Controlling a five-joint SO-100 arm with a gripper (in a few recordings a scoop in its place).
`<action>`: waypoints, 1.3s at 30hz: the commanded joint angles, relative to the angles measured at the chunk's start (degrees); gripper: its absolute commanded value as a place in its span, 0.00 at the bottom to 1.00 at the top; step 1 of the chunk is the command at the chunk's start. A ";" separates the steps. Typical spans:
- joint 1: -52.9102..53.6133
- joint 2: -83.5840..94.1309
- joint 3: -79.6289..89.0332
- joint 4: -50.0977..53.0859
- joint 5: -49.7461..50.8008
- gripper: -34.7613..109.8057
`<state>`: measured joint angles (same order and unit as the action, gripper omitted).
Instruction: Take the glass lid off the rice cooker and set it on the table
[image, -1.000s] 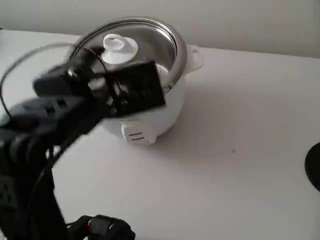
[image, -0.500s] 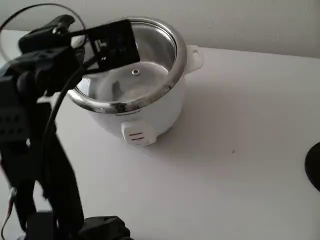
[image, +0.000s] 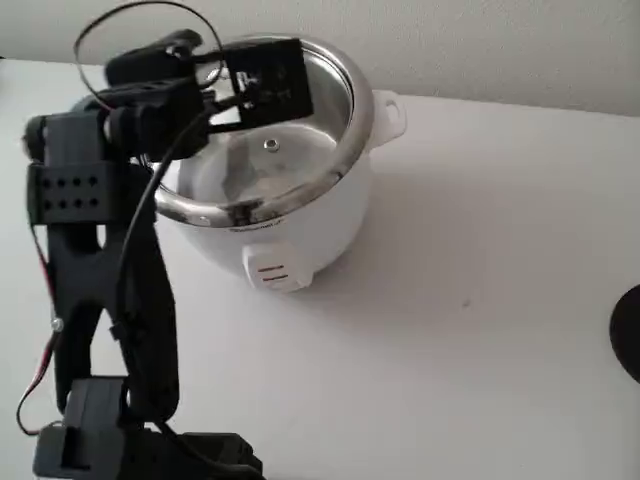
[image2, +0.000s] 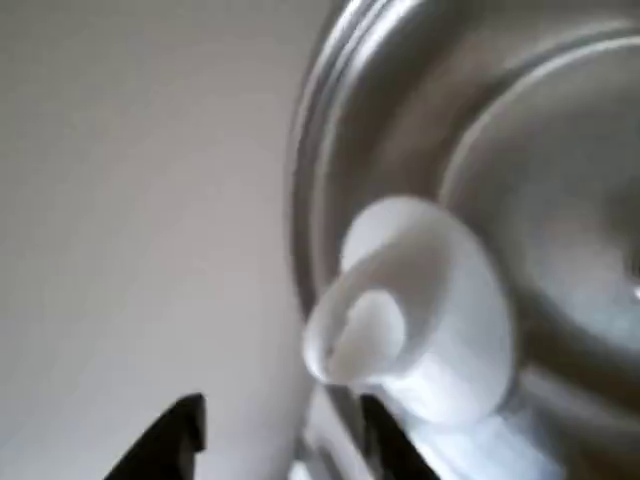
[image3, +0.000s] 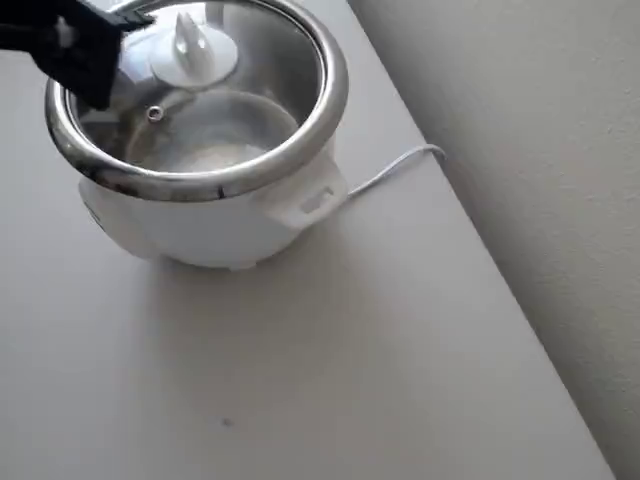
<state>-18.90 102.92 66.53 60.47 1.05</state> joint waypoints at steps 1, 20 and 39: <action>1.58 -0.09 -3.69 -3.08 -0.70 0.38; 0.79 -2.99 -3.69 -6.86 3.16 0.38; -0.88 -10.81 -3.08 -18.11 10.20 0.29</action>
<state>-19.51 92.20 66.36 44.74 10.63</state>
